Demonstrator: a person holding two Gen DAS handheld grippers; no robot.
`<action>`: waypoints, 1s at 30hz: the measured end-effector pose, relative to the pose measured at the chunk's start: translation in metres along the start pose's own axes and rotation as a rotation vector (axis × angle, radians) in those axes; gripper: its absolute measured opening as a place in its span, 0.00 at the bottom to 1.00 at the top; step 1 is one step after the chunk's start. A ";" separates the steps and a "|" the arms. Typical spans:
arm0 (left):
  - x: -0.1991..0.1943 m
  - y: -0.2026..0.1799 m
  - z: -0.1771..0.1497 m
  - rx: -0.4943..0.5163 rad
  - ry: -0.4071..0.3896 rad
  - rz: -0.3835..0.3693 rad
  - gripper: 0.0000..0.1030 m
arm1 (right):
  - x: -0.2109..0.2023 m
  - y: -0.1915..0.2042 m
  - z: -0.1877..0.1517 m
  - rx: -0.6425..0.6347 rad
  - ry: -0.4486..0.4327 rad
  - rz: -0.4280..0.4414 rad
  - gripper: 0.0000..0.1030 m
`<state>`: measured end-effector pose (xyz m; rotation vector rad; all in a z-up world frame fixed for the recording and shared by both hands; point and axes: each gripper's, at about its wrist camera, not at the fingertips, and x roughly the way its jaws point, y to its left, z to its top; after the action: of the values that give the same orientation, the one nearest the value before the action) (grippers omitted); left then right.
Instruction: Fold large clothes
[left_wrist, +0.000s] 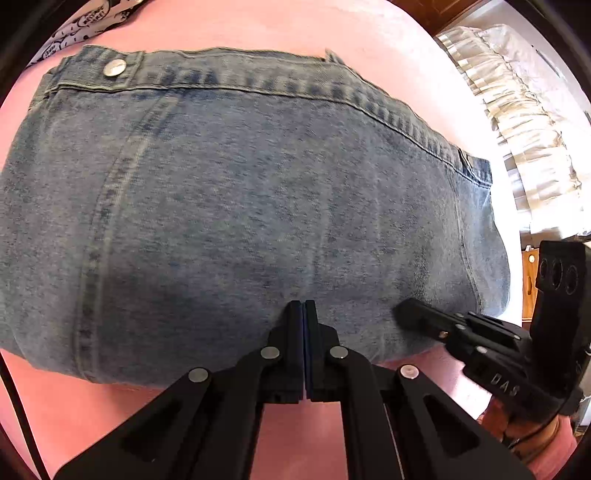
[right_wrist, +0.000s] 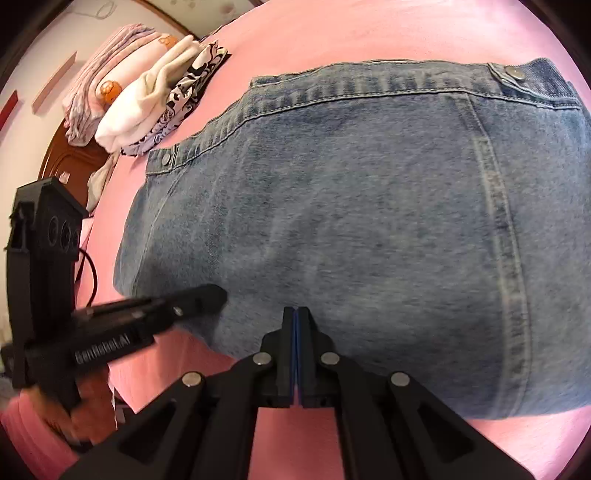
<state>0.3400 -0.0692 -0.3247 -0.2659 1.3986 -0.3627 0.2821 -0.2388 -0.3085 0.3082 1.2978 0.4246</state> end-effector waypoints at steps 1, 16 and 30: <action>-0.002 0.003 0.001 0.003 -0.008 0.001 0.01 | -0.003 -0.003 0.000 -0.009 0.005 -0.002 0.00; -0.044 0.039 0.001 0.003 -0.033 0.058 0.01 | -0.036 -0.036 -0.012 -0.039 0.064 -0.110 0.00; -0.085 0.099 -0.006 -0.092 -0.091 0.141 0.01 | -0.078 -0.072 -0.021 0.063 0.019 -0.173 0.00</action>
<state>0.3321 0.0560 -0.2876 -0.2547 1.3376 -0.1683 0.2549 -0.3397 -0.2788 0.2427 1.3466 0.2415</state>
